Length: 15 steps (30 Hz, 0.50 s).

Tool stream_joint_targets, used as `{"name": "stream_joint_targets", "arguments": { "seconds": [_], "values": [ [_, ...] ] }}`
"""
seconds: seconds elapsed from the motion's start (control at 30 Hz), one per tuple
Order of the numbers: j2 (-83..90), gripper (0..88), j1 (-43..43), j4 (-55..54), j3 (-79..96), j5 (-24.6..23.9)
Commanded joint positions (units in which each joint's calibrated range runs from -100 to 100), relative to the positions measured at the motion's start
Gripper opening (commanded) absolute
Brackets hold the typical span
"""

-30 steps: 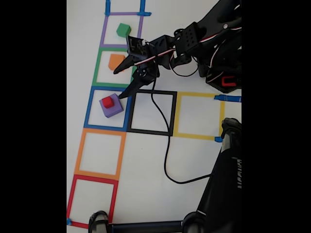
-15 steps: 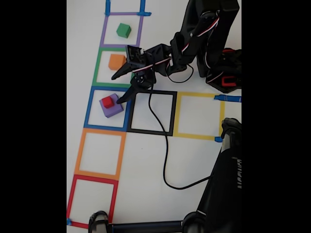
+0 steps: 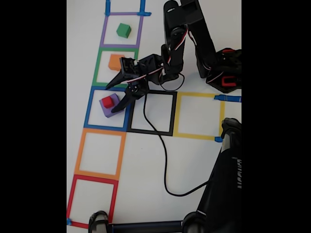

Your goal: Tower of hanoi

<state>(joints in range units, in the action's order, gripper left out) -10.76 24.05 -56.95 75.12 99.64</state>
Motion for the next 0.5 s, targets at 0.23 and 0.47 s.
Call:
{"name": "stream_joint_targets", "arguments": {
  "seconds": [0.23,0.47],
  "values": [
    [-4.4,27.2,1.8,-2.6,-5.6,0.4],
    [-5.9,23.7,1.9,-2.4,-7.0,0.4]
  ]
}}
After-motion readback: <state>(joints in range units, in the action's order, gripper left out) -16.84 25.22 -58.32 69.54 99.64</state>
